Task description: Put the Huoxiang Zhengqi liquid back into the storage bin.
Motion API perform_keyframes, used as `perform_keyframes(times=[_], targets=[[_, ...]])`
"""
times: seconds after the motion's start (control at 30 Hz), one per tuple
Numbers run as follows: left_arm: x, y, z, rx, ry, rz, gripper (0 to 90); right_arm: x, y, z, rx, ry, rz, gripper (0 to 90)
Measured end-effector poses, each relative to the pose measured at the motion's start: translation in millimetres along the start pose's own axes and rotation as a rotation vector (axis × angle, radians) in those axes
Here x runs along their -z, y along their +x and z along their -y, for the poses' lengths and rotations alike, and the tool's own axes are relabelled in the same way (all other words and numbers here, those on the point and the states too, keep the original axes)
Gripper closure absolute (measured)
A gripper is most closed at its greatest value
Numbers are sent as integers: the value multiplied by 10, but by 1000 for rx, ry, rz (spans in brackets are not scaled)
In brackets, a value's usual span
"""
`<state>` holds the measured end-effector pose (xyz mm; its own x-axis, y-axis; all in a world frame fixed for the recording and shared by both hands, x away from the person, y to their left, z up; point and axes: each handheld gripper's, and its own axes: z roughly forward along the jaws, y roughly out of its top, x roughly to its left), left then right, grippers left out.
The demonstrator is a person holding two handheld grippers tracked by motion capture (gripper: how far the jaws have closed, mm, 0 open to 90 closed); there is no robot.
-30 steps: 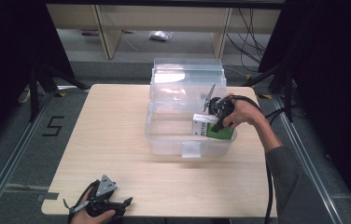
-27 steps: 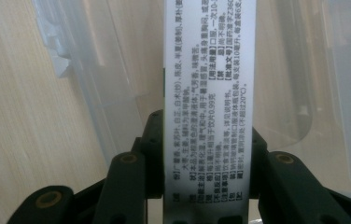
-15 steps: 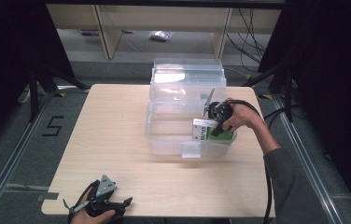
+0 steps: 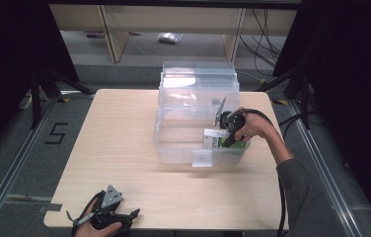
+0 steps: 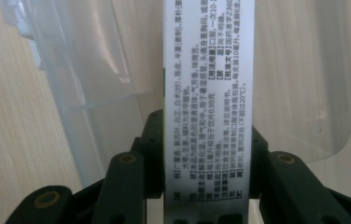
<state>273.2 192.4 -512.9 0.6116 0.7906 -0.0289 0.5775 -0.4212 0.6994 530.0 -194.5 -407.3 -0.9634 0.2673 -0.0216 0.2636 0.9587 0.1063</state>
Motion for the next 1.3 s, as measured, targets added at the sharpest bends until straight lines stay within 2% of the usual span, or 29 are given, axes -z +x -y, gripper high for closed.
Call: perform_keyframes(times=[0.1,0.13,0.17,0.27,0.3,0.37,0.4,0.47,0.5,0.53,0.6,0.63,0.67,0.7,0.73,0.8,0.87,0.9,1.0,1.07,1.23,1.3], targets=[[4,8,1,-9,9,-1,156,-14,-3,1,4,7,-4,629],[4,7,2,-6,6,1,156,-35,-30,6,56,-5,-4,626],[-4,1,4,4,-9,0,156,-28,-11,2,32,11,-10,623],[-2,1,2,1,-11,0,156,-21,-9,8,46,12,-2,623],[3,7,4,-9,5,-3,156,1,10,18,17,15,0,623],[6,6,0,-7,6,-2,156,36,17,29,21,4,-9,621],[-3,-5,0,5,-9,-2,156,54,13,34,25,-2,-9,618],[-5,-3,-1,1,-8,-8,156,76,23,42,18,-8,-4,614],[5,6,-1,-13,8,-1,156,133,47,58,-4,-26,2,601],[6,6,-1,-10,8,-2,156,159,35,68,8,-43,-4,596],[1,0,-2,-3,-1,-1,156,223,59,88,-31,-61,10,588],[1,-2,-2,-3,1,-1,156,247,48,99,-9,-76,15,580],[1,-2,-2,-3,1,-1,156,247,48,99,-9,-76,15,580],[0,1,-1,-5,6,-2,156,299,81,117,-38,-86,27,555],[-2,2,-2,-2,4,-2,156,320,84,118,-38,-93,29,553],[-5,-2,-2,-2,6,-5,156,377,122,139,-72,-127,16,534],[-7,5,2,-11,8,-11,156,405,116,146,-70,-144,27,518],[-11,-3,0,10,-8,-12,156,456,123,161,-82,-170,27,509],[2,4,-5,0,0,-3,156,508,149,177,-103,-196,35,486],[1,2,-2,1,0,-4,156,576,190,186,-143,-226,50,421],[3,4,-3,-1,-1,-4,156,663,284,210,-259,-356,89,350],[-2,2,-4,9,-3,-9,156,669,326,228,-264,-403,101,339]])
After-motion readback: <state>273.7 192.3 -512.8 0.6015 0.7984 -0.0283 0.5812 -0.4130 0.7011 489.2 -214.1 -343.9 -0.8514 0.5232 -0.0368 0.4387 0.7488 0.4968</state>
